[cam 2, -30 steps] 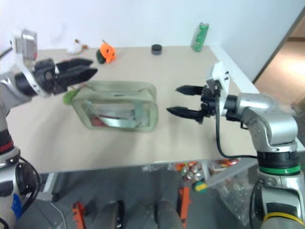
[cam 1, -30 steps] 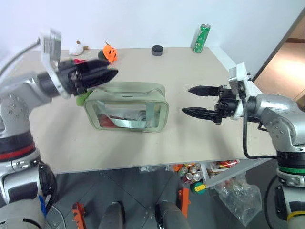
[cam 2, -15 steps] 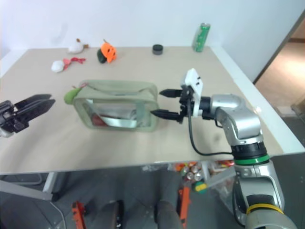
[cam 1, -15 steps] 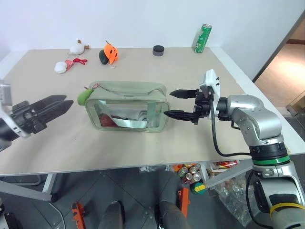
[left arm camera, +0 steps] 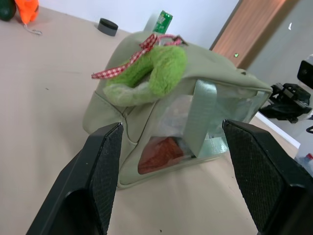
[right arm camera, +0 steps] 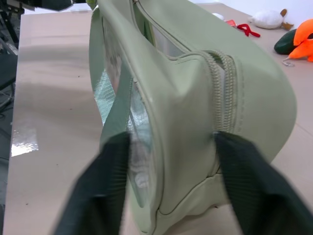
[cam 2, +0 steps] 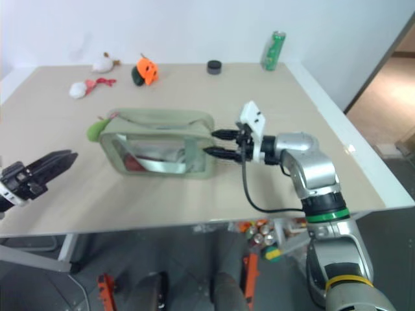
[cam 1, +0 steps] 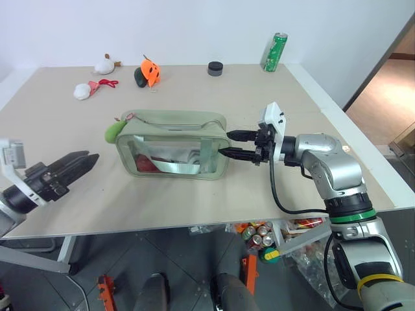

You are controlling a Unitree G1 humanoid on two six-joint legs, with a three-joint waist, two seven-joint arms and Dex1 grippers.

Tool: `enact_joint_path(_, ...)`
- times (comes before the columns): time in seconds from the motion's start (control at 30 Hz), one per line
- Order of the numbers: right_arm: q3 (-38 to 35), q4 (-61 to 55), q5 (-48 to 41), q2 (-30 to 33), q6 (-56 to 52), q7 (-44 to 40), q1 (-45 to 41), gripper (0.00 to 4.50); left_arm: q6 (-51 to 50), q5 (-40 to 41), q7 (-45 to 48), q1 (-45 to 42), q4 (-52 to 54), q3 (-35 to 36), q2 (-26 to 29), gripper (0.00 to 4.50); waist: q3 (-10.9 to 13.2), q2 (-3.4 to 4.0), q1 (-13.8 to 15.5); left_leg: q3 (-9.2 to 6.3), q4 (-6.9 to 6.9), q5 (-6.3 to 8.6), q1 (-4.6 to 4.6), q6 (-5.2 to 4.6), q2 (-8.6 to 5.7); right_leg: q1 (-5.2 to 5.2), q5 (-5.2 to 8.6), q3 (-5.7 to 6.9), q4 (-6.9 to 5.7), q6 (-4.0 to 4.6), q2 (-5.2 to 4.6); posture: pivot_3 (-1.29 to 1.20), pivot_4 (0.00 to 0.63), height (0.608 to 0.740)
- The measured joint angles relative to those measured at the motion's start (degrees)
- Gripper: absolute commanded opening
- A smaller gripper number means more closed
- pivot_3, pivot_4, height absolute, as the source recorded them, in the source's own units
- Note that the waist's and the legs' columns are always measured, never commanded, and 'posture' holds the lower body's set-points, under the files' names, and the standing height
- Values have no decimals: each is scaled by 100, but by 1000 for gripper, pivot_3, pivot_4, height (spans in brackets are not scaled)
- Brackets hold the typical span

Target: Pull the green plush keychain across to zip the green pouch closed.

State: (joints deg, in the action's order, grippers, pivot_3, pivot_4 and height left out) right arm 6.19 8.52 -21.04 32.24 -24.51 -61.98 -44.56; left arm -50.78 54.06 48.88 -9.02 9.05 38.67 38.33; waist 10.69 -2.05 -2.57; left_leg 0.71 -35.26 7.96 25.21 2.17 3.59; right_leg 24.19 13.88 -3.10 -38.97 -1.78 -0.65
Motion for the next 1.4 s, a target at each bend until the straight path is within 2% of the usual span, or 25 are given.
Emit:
enact_joint_path(0.13,-9,-17,-3,0,3,-12,-1,135,182,-10,-199,-291,-282,-246,-133,3366,0,-1,2,0,1,0,1,0,0,1,-1,-1,0,-1,2,0,150,740)
enact_joint_path(0.17,-9,-28,-5,0,-2,-13,-1,36,218,-9,-258,-386,-352,-292,-153,3366,0,-1,1,0,1,0,0,0,0,1,-1,-3,0,-2,2,0,150,740)
enact_joint_path(0.87,-10,-197,-11,49,-250,2,39,36,554,-61,-305,-960,-701,-986,-155,3366,1,-3,-2,12,2,4,2,6,0,6,1,-15,1,-7,4,0,150,740)
enact_joint_path(1.0,-10,-203,-3,69,-250,7,40,0,600,-135,-301,-996,-786,-1088,-144,2229,1,-3,-2,12,3,4,2,6,0,7,1,-15,1,-7,4,0,150,740)
enact_joint_path(1.17,-10,-203,9,122,-248,5,40,0,609,-113,-333,-1199,-813,-1073,-142,420,3,-7,0,13,3,5,5,7,-1,8,1,-16,4,-9,3,0,150,740)
enact_joint_path(1.23,-10,-203,11,123,-248,-6,40,0,608,-109,-335,-1210,-813,-1071,-135,78,3,-7,-1,13,4,5,5,8,-1,9,2,-16,4,-9,3,0,150,740)
enact_joint_path(1.4,-10,-204,19,133,-247,-29,40,0,596,44,-341,-1213,-813,-961,-135,78,4,-7,-2,13,7,6,6,9,0,10,3,-16,4,-10,3,0,150,740)
